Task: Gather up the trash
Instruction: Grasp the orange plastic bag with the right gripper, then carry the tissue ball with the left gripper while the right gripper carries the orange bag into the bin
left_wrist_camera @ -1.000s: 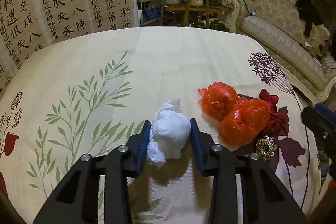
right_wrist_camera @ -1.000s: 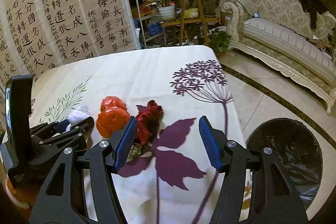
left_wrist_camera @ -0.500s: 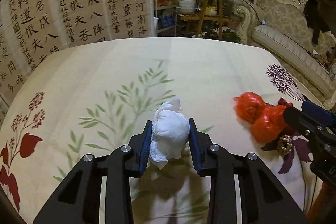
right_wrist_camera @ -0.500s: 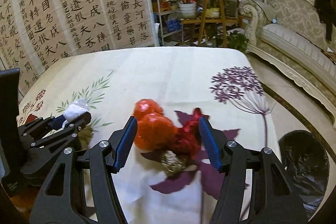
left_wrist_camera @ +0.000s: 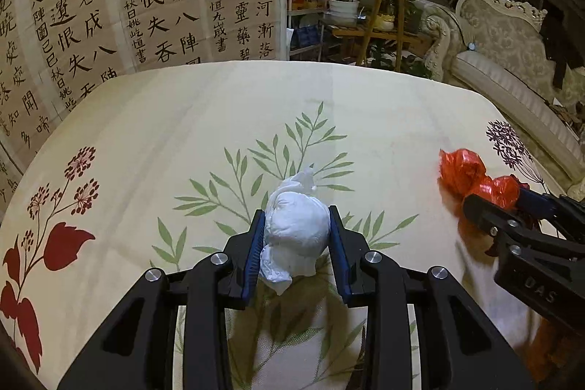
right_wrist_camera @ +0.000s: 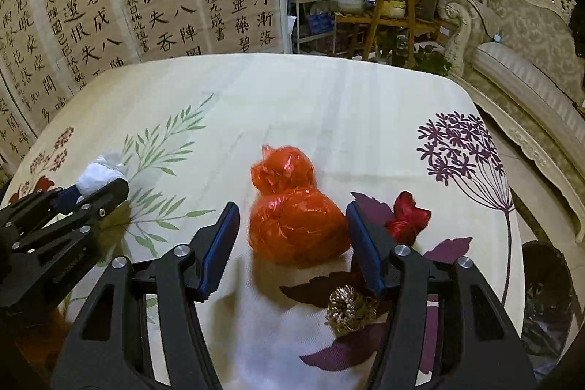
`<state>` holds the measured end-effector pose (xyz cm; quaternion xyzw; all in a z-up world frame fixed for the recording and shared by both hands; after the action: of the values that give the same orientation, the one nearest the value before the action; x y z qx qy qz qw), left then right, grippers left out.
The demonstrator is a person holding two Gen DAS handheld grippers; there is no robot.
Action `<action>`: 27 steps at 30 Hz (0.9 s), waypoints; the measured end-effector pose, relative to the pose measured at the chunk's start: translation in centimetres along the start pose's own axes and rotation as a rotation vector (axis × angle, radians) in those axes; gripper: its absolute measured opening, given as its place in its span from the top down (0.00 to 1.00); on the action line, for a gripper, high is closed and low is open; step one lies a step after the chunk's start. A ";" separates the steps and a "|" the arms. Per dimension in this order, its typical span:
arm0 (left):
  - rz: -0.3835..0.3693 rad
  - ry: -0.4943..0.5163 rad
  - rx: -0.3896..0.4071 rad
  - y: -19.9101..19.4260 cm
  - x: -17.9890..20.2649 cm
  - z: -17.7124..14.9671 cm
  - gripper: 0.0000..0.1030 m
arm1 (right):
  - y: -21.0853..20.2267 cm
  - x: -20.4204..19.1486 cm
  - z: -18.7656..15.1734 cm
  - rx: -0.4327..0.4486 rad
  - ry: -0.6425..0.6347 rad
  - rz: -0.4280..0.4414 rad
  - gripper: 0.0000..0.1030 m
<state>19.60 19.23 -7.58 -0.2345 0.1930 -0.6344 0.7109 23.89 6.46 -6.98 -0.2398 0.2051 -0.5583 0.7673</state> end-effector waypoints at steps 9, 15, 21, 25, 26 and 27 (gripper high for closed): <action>-0.005 -0.013 0.003 0.0 -0.3 -0.2 0.67 | -0.2 -0.1 0.3 0.021 0.005 -0.002 0.58; -0.010 -0.017 0.019 -0.8 0.0 0.2 0.67 | -2.1 0.1 0.6 0.055 0.026 0.005 0.58; -0.039 -0.006 0.042 -2.6 1.6 0.1 0.67 | -4.9 1.6 0.3 0.088 0.054 -0.011 0.58; -0.067 0.002 0.047 -3.7 3.4 -0.2 0.67 | -6.8 2.9 -0.5 0.103 0.071 -0.031 0.58; -0.076 0.006 0.048 -4.1 4.0 -0.4 0.67 | -7.2 3.1 -0.7 0.106 0.073 -0.036 0.58; -0.082 0.009 0.049 -4.3 4.5 -0.5 0.67 | -7.7 3.5 -0.9 0.110 0.078 -0.044 0.58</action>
<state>16.37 14.40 -5.35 -0.2220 0.1709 -0.6684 0.6890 18.54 0.98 -3.29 -0.1799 0.1985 -0.5943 0.7583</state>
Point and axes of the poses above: each gripper's, at about its wrist camera, not at the fingertips, and y roughly the way its jaws point, x to its right, z to its top, the point moved 6 cm from there along y, roughly the way its jaws point, and after that the axes turned 13 degrees about x, right-handed, at the moved point
